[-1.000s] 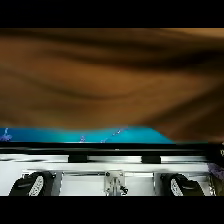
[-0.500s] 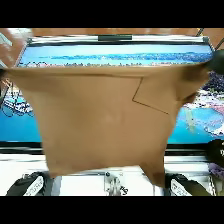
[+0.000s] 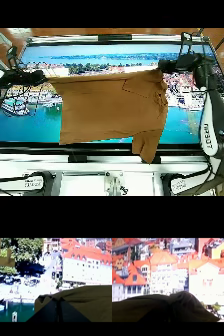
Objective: Fold the shirts.
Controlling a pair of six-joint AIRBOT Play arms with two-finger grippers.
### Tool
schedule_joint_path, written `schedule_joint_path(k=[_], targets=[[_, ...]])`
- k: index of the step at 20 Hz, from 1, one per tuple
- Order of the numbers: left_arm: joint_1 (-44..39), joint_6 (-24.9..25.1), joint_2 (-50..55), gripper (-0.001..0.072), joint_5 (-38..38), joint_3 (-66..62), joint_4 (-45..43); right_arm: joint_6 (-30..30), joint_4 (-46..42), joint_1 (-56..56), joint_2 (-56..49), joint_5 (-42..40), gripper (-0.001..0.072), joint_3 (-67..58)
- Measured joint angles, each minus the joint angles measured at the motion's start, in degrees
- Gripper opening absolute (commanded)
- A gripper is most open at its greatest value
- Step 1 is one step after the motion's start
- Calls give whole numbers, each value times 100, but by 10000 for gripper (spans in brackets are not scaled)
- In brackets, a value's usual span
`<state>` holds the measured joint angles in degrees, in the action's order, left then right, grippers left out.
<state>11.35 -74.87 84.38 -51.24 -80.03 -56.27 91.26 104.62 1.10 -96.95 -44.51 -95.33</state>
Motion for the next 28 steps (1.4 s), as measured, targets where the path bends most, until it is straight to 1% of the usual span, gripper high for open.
schedule_joint_path(k=[2,4,7,10,13,18,20,23,28], targets=[[-94,0,387,35,560,-72,249,-72,28,-7,-284,612,71,11],[-238,0,710,34,994,-114,411,-127,28,-13,-514,960,71,17],[-466,0,1097,35,1294,-138,535,-168,28,-17,-769,1165,71,22],[-586,-15,1349,34,1362,-149,592,-173,-17,-13,-874,1104,72,22],[-612,-42,1447,34,1137,-151,614,-192,-234,33,-807,568,71,20],[-634,-46,1620,34,-24,-151,566,-184,-614,57,-761,-1316,71,66],[-634,-203,1685,34,-439,-151,337,-170,-713,57,-778,-1917,71,162],[-625,-450,1751,34,-874,-151,2,-199,-957,55,-782,-2356,71,260],[-566,-597,1786,34,-1193,-153,-208,-374,-1480,76,-782,-2555,71,308]])
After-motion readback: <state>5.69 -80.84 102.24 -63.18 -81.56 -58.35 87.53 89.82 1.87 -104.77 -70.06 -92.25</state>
